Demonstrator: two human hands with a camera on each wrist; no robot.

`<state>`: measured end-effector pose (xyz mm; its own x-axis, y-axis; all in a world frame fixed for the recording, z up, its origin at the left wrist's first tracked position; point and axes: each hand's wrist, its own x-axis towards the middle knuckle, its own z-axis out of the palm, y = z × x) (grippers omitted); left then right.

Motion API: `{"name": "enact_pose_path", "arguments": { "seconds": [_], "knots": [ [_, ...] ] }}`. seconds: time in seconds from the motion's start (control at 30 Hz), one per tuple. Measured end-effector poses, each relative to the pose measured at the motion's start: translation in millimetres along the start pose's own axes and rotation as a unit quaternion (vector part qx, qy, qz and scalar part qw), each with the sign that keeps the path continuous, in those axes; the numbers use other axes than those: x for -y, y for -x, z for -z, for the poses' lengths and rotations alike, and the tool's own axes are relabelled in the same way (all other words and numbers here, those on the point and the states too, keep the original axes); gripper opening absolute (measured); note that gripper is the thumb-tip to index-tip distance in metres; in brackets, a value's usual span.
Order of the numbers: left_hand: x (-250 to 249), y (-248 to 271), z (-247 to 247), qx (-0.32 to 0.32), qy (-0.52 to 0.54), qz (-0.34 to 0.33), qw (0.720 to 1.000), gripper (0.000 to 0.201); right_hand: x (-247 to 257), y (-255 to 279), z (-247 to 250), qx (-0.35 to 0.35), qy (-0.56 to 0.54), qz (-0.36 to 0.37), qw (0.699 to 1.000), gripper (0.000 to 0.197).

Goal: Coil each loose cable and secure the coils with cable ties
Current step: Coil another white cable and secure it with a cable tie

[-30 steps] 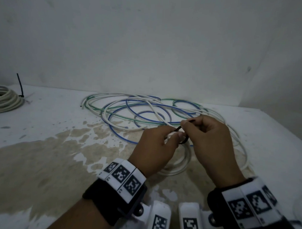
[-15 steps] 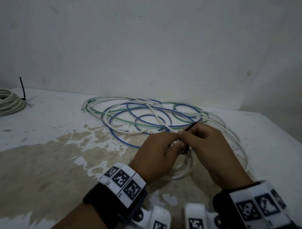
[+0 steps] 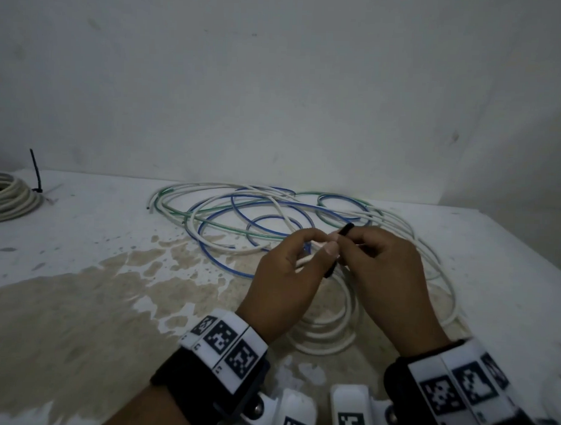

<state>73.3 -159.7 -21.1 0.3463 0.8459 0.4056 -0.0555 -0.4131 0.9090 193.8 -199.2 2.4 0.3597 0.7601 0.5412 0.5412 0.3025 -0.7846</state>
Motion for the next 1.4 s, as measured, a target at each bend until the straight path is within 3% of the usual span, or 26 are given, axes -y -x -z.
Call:
{"name": "enact_pose_path", "arguments": {
  "seconds": [0.2, 0.3, 0.43, 0.6, 0.7, 0.83, 1.0, 1.07, 1.13, 1.2, 1.27, 1.4],
  "knots": [
    [-3.5, -0.2, 2.5, 0.022, 0.04, 0.017, 0.999, 0.008, -1.5, -1.1, 2.8, 0.026, -0.006, 0.012, 1.0, 0.03],
    [-5.3, -0.7, 2.2, 0.016, 0.066, 0.048, 0.997, 0.007, -0.5, 0.2, 1.5, 0.031, -0.021, 0.006, 0.999, 0.026],
    [-0.7, -2.0, 1.6, -0.013, 0.055, 0.057, 0.997, 0.006, -1.5, -0.8, -3.5, 0.003, -0.078, -0.05, 0.996, 0.021],
    [6.6, -7.6, 7.5, -0.112, 0.052, 0.076, 0.989, 0.008, -16.5, -3.4, -7.8, -0.016, -0.107, -0.161, 0.981, 0.021],
    [14.9, -15.0, 17.9, -0.173, 0.038, 0.09, 0.98, 0.009, -21.2, -2.0, -7.5, -0.014, -0.101, -0.193, 0.976, 0.026],
    [18.0, -20.3, 32.0, -0.255, 0.005, 0.077, 0.964, 0.014, -22.3, -2.6, -6.7, -0.032, -0.085, -0.236, 0.968, 0.016],
    [22.2, -28.9, 50.0, -0.376, 0.062, 0.096, 0.92, 0.02, -28.6, -2.6, -11.1, -0.066, -0.169, -0.347, 0.92, 0.051],
    [23.1, -31.0, 56.4, -0.41, 0.097, 0.11, 0.9, 0.021, -31.6, -1.9, -16.8, -0.059, -0.223, -0.376, 0.897, 0.047],
    [21.8, -31.8, 59.9, -0.434, 0.124, 0.128, 0.883, 0.022, -35.0, 1.2, -23.6, -0.016, -0.242, -0.369, 0.897, 0.012],
    [20.8, -32.5, 61.6, -0.442, 0.148, 0.137, 0.874, 0.022, -32.4, 7.0, -29.0, 0.031, -0.24, -0.344, 0.907, 0.02],
    [21.1, -33.9, 61.2, -0.426, 0.174, 0.133, 0.878, 0.022, -26.9, 9.3, -29.9, 0.03, -0.235, -0.304, 0.923, 0.023],
    [22.5, -32.2, 51.6, -0.298, 0.179, 0.128, 0.929, 0.018, -19.9, -0.7, -21.0, -0.023, -0.162, -0.209, 0.964, 0.033]
  ]
}}
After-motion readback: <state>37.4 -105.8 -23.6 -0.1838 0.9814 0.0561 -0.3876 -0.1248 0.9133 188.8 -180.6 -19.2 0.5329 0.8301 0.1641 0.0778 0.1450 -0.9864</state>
